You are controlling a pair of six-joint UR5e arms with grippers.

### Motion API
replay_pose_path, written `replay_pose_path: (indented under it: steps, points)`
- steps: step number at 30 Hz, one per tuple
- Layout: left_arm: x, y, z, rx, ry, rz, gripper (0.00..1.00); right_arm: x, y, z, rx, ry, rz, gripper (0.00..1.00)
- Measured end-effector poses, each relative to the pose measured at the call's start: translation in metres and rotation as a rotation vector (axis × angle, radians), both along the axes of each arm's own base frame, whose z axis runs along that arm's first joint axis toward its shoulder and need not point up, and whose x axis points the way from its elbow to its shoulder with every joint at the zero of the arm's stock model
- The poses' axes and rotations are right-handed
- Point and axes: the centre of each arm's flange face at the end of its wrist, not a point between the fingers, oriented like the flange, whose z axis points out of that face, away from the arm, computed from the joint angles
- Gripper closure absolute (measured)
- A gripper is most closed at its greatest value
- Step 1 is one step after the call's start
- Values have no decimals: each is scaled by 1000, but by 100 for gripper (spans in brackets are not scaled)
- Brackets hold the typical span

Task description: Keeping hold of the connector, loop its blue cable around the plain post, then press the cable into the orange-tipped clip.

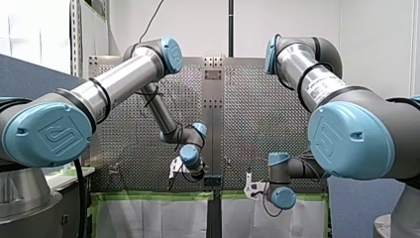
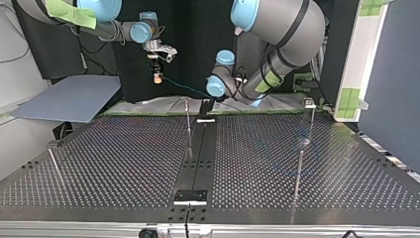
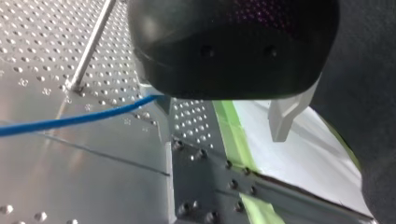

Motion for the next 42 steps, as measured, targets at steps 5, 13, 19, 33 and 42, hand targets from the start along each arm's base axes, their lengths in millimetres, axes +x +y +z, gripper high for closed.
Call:
replay_pose_path:
  steps: [5, 13, 19, 33, 42]
  points:
    - [3, -1, -1, -55, -26, 23, 0, 0, 1, 0, 0, 11, 2, 100]
    - [10, -3, 0, -131, -81, 66, 0, 2, 1, 0, -1, 12, 25, 100]
    - [12, -3, 0, -159, -107, 80, 0, 3, 1, 0, -2, 9, 38, 100]
    - [3, -9, -22, -200, -95, 48, 0, 2, -2, 0, -2, 9, 38, 100]
    - [9, -17, -23, -316, -123, 21, 0, 3, -2, 0, -1, 10, 42, 100]
